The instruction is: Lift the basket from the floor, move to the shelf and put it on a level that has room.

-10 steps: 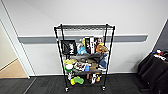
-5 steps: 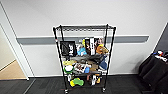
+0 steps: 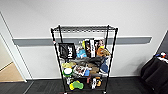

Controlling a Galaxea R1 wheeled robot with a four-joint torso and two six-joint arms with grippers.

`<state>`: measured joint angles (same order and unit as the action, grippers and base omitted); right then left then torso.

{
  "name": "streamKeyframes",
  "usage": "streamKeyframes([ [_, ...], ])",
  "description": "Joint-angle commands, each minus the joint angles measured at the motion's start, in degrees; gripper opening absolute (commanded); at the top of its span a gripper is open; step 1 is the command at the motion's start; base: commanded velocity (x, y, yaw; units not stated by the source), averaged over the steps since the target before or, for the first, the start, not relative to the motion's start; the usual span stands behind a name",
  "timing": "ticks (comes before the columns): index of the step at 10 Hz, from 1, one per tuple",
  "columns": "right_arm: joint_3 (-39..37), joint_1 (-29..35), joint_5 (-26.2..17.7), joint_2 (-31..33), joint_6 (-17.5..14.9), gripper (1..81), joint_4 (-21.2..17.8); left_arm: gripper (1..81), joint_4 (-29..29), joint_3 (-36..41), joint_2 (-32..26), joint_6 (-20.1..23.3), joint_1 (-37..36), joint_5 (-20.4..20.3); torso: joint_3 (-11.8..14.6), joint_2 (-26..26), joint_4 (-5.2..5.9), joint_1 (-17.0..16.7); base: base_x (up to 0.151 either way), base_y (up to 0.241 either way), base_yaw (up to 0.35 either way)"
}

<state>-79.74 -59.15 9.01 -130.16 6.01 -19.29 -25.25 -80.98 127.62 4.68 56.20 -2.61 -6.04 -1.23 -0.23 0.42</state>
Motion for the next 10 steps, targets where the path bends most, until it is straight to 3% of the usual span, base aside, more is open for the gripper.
streamKeyframes([
  [1, 1.61, 6.89, -1.53, -0.13, 0.14, 1.0, 0.30, 1.0, 0.90, 2.84, -1.40, 0.33, -6.32, 1.99, 0.00, 0.00, 0.00, 0.00, 0.141, 0.000, 0.000],
  [10, 1.53, 6.80, -1.45, 0.22, 0.23, 1.0, 0.38, 1.0, 0.90, 2.58, -1.22, 0.33, -6.23, 1.99, 0.00, 0.02, 0.00, 0.00, 0.141, 0.000, 0.000],
])
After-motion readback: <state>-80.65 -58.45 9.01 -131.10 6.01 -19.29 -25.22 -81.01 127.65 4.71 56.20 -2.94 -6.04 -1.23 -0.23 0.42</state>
